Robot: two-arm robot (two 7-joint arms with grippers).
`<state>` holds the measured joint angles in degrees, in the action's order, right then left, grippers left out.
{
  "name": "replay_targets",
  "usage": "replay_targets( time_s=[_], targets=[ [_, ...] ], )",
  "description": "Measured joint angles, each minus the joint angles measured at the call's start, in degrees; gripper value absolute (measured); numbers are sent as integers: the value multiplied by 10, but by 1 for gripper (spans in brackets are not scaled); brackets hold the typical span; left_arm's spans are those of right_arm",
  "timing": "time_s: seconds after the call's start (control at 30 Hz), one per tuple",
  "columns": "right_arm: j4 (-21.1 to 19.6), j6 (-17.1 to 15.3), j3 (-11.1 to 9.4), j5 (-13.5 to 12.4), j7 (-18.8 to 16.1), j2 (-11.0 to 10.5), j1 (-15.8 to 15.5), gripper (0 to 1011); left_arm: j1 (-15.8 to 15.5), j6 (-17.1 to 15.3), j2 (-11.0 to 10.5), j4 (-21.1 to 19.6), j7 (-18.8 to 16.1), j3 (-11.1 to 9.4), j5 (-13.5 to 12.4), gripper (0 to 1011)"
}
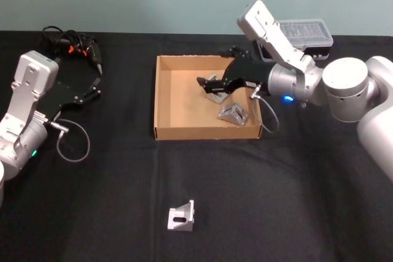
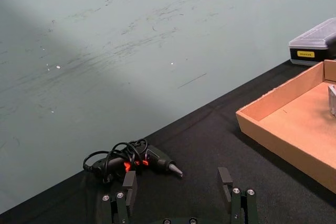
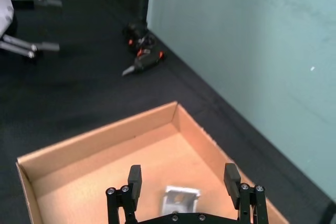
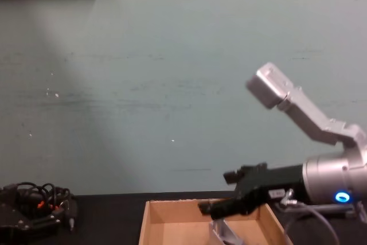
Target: Use one hand to pick up the angle iron from the table and place it into the box.
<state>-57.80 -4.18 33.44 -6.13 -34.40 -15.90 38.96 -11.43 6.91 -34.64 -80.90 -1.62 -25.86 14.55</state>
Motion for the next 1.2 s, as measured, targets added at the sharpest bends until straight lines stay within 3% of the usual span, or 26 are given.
replay_targets(
  time_s=[0.37,0.73,0.9,1.2],
  targets=[
    [-145,-15,-36,-25,22,-52,-52,1003,0,0,0,0,0,0,0,1000],
    [-315,-48,-72,-71,23,-129,-140,1003,0,0,0,0,0,0,0,1000],
    [-365,-66,-78,-105,-2,-164,-171,1003,0,0,0,0,0,0,0,1000],
    [-405,-85,-73,-149,-50,-209,-192,1003,0,0,0,0,0,0,0,1000]
  ],
)
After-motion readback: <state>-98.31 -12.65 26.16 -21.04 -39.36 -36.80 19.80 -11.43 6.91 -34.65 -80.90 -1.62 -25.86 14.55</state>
